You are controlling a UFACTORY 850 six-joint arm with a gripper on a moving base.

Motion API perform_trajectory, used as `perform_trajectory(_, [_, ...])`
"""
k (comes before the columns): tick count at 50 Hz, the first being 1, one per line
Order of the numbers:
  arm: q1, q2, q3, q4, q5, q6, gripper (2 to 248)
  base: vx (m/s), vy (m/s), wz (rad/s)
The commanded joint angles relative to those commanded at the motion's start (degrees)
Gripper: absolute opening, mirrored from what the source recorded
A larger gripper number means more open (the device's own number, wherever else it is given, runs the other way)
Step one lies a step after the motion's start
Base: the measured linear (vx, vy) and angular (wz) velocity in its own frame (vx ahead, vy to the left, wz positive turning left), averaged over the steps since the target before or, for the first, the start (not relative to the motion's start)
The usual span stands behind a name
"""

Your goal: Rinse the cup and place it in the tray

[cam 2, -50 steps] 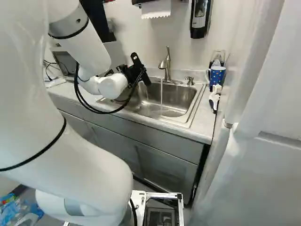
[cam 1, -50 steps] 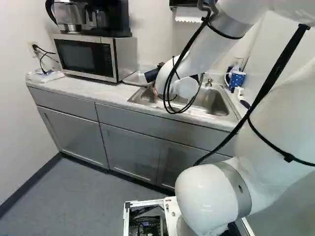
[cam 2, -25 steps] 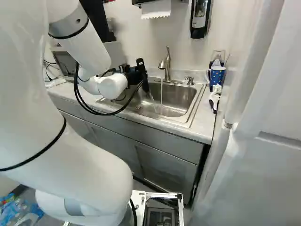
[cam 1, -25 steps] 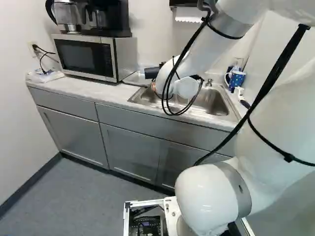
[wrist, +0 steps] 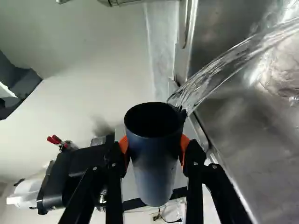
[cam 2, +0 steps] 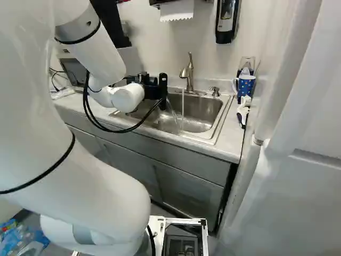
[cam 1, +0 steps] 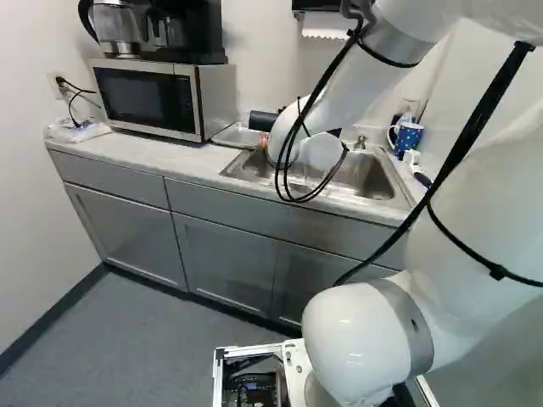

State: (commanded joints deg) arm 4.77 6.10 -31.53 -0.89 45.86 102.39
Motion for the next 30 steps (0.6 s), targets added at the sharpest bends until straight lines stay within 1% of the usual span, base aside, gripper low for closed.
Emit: perform_trajectory(30, [0.00, 0.00, 0.00, 0.00, 0.00, 18.06, 123, 0.000, 0.000, 0.000])
